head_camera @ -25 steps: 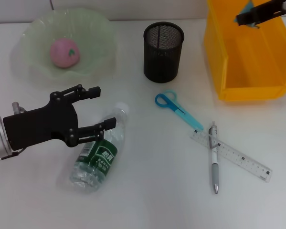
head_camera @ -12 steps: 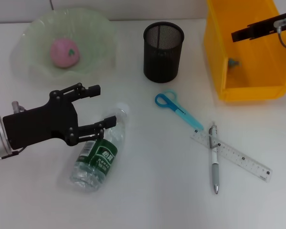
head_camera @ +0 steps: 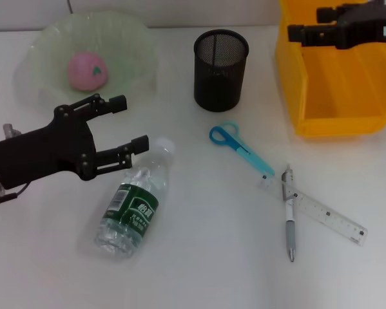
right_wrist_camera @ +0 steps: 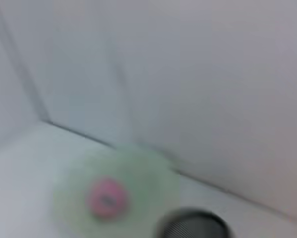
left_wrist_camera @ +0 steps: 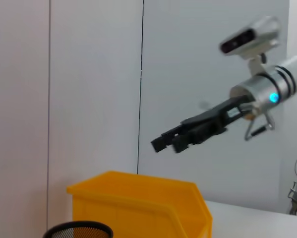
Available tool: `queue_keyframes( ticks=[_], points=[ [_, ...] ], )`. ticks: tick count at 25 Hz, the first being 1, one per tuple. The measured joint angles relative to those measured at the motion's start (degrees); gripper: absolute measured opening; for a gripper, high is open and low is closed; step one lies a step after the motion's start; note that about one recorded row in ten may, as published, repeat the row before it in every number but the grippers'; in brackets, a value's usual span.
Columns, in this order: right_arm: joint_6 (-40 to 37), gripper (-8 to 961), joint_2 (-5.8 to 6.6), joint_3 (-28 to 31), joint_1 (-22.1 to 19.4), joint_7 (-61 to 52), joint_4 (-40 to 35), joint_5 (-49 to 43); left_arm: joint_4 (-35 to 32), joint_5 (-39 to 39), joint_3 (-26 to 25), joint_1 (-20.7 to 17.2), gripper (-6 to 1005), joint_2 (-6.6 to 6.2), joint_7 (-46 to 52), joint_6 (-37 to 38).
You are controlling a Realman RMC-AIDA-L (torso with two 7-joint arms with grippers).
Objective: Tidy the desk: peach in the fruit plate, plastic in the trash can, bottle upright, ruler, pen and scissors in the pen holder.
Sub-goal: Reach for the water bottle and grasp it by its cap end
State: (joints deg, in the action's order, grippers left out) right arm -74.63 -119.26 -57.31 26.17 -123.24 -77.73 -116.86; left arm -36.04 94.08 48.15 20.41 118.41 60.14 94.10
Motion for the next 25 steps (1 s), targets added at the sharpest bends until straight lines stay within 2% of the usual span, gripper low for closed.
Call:
queue_keyframes(
  ticks=[2,5,8,11,13,14,15,16,17,18,19,20,21,25],
  points=[
    [-2.2,765,0.06,0.1,-4.0,11.3,2.9,11.5,-0.3,-1.2,-0.1,-0.4,825,0.07,0.5,0.3],
    [-8.5,784,0.23,1.0,-7.1,24.0,9.1,21.8,-0.7,-3.0,-0.2,-0.8,824,0.07,2.4,0.3],
    [-14.9,784,0.43,3.0,-7.9,31.6,14.6,22.3,-3.6,-3.6,-0.1,-1.1,823,0.12,9.2,-1.3],
    [-18.3,784,0.28,4.0,-9.1,37.6,18.1,19.0,-9.9,-3.3,2.0,-2.1,822,0.34,19.2,-4.8],
    [-18.6,784,0.18,4.0,-9.9,40.4,19.8,17.4,-16.4,-3.2,6.8,-4.3,821,0.5,27.2,-9.9],
    [-18.6,784,0.16,4.0,-10.2,41.5,20.7,16.6,-16.4,-3.2,6.8,-4.3,821,0.5,27.2,-9.9],
    [-18.4,784,0.15,4.0,-10.4,42.2,21.7,16.0,-20.6,-3.0,10.4,-5.7,821,0.47,30.7,-12.6],
    [-18.1,784,0.16,4.1,-10.5,42.5,22.4,15.6,-29.5,-1.3,16.9,-8.8,820,0.34,38.0,-17.8],
    [-17.8,784,0.27,4.2,-10.6,42.6,23.2,15.3,-34.6,0.7,20.2,-10.4,820,0.25,42.4,-20.2],
    [-17.5,784,0.4,4.3,-10.7,42.6,23.8,15.2,-38.1,2.3,22.4,-11.4,820,0.19,45.9,-22.0],
    [-17.5,784,0.51,4.3,-10.8,42.7,24.1,15.0,-38.1,2.3,22.4,-11.4,819,0.19,45.9,-22.0],
    [-17.4,784,0.56,4.3,-10.8,42.7,24.2,14.8,-42.8,5.9,24.7,-12.4,819,0.19,51.2,-23.8],
    [-17.4,784,0.58,4.3,-10.9,42.7,24.2,14.5,-52.3,15.6,29.1,-13.3,819,0.26,64.7,-25.9],
    [-17.3,784,0.36,4.3,-10.9,42.8,24.4,12.0,-54.1,18.0,30.0,-13.1,817,0.25,68.5,-26.0]
  ],
)
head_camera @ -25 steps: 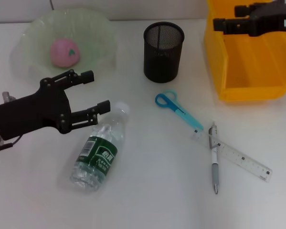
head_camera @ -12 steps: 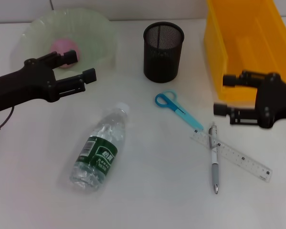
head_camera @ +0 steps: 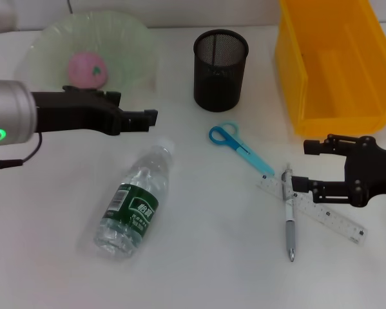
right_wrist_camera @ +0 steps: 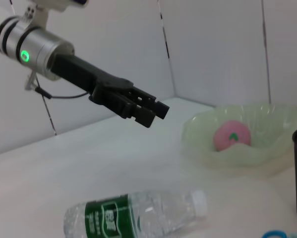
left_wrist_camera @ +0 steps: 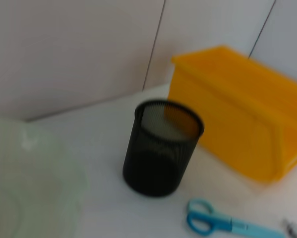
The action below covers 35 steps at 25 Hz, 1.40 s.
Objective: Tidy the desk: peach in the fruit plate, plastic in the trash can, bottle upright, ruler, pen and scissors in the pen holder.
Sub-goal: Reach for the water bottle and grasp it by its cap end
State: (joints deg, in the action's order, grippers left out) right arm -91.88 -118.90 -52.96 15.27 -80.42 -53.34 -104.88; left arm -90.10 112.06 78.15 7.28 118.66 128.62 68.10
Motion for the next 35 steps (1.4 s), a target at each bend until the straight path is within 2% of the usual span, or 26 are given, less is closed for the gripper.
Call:
queue_keyframes(
  ticks=[1,2,3,4,5,9,12,14,16,22,24,35],
  points=[
    [0.2,784,-0.1,0.0,0.1,0.0,0.0,-0.7,0.0,0.0,0.0,0.0,817,0.0,0.0,0.0],
    [0.6,784,-0.14,-0.1,0.1,0.0,0.2,-1.2,-7.1,15.8,6.8,2.7,817,-0.03,18.7,1.1],
    [0.9,784,-0.16,-0.2,0.2,0.0,0.4,-1.5,-8.2,24.4,11.0,5.6,817,0.15,25.7,2.1],
    [1.2,784,-0.18,-0.4,0.3,0.1,0.7,-1.8,-8.2,24.4,11.0,5.6,816,0.15,25.7,2.1],
    [1.3,784,-0.19,-0.5,0.4,0.1,0.9,-1.9,-7.8,27.2,13.1,8.0,816,0.2,28.8,3.0],
    [1.7,784,-0.19,-0.4,0.5,0.1,1.2,-2.6,-6.4,28.1,15.1,10.9,815,0.25,30.6,3.8],
    [1.8,784,-0.19,-0.5,0.5,0.1,1.2,-2.7,-4.1,30.6,18.6,14.1,814,0.44,31.7,3.3],
    [1.8,784,-0.2,-0.5,0.6,0.1,1.3,-2.8,-4.1,30.6,18.6,14.1,814,0.44,31.7,3.3],
    [1.8,784,-0.2,-0.5,0.6,0.1,1.3,-2.8,0.4,31.6,20.0,17.0,813,0.5,31.9,1.9],
    [1.9,784,-0.2,-0.5,1.0,0.1,1.4,-2.8,3.9,31.6,20.0,18.7,814,0.51,31.9,0.4],
    [1.9,784,-0.2,-0.6,1.3,0.1,1.7,-2.8,10.5,31.8,20.0,21.7,810,0.53,31.6,-2.2],
    [2.1,785,-0.2,-0.4,2.6,0.2,3.3,-3.7,16.4,33.1,19.6,22.5,762,0.52,31.7,-4.3]
  ],
)
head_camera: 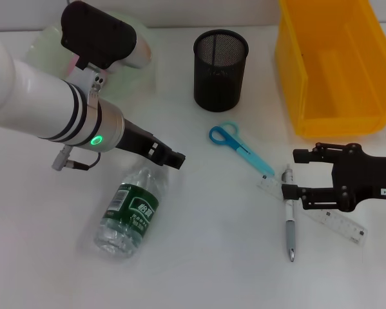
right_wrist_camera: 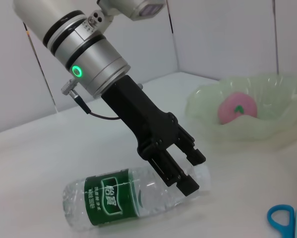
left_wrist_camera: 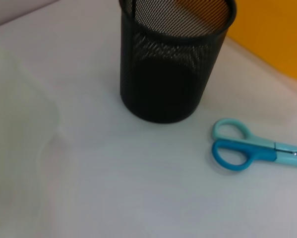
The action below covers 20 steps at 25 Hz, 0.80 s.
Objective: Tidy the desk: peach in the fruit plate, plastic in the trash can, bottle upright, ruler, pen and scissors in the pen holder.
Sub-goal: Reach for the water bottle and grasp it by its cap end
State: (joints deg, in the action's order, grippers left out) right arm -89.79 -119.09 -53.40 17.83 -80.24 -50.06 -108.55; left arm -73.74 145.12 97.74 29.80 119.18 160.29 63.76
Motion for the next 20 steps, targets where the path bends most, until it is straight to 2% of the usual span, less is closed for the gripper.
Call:
queue_keyframes(
  ticks=[10,20],
  points=[
    [0.7,785,0.0,0.2,0.3,0.0,0.9,-0.7,5.3,-0.1,0.1,2.5,718,0.0,-0.4,-2.0],
    [1.0,785,0.0,0.3,0.4,-0.4,0.9,-0.7,6.2,0.1,-0.9,3.8,674,0.0,-2.5,-0.3]
  ],
)
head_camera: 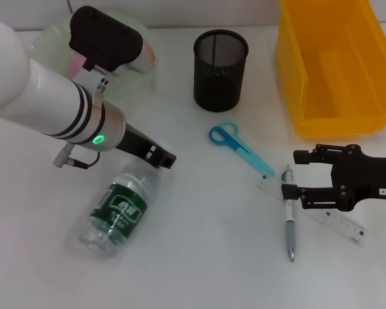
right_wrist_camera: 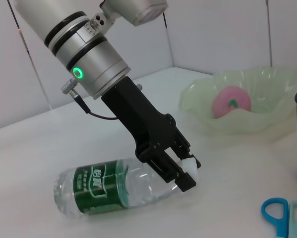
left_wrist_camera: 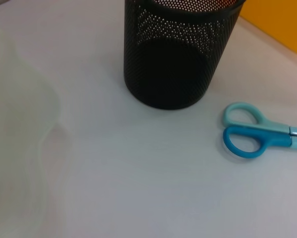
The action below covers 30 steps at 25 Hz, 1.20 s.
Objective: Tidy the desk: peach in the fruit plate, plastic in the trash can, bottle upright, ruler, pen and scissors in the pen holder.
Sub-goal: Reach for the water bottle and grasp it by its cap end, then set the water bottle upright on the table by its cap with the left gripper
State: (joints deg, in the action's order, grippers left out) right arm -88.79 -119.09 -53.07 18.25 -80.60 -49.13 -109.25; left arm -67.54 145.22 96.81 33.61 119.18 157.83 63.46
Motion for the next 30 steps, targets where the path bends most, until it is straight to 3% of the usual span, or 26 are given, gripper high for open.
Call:
queue_keyframes(
  ticks=[3,7,8,15,20,21,22,24,26,30],
  points=[
    [0.2,785,0.0,0.0,0.0,-0.1,0.1,0.0,-2.5,0.0,0.3,-0.7,661,-0.1,-0.4,0.6],
    [0.2,785,0.0,0.1,0.0,-0.2,0.5,0.0,-4.4,0.0,0.3,-1.5,503,-0.22,-0.8,0.9],
    [0.2,785,0.0,0.1,0.0,-0.2,0.7,0.0,-11.4,-0.4,-0.2,-4.9,463,-0.46,-3.9,3.1],
    [0.2,785,0.01,0.1,0.0,-0.2,0.7,0.0,-22.8,-3.1,-5.8,-12.5,462,-0.54,-14.0,7.2],
    [0.2,785,0.01,0.1,0.0,-0.5,0.5,0.0,-22.8,-3.1,-5.8,-12.5,461,-0.54,-14.0,7.2],
    [0.2,785,0.02,0.1,0.0,-0.7,0.3,0.0,-26.8,-12.1,-14.7,-17.2,461,-0.64,-23.4,10.2],
    [0.2,785,0.04,0.1,0.1,-0.8,0.3,0.0,-27.0,-17.2,-20.1,-19.0,461,-0.62,-27.7,12.2],
    [0.1,785,0.08,0.1,0.3,-1.1,0.2,0.0,-27.0,-17.2,-20.1,-19.0,457,-0.62,-27.7,12.2],
    [0.0,785,0.08,0.1,0.5,-1.2,0.2,0.0,-26.6,-20.6,-24.7,-20.2,453,-0.61,-30.8,13.8],
    [0.0,785,0.09,0.0,0.8,-1.5,0.1,0.0,-25.4,-23.8,-27.6,-21.0,449,-0.61,-34.2,13.9]
  ],
)
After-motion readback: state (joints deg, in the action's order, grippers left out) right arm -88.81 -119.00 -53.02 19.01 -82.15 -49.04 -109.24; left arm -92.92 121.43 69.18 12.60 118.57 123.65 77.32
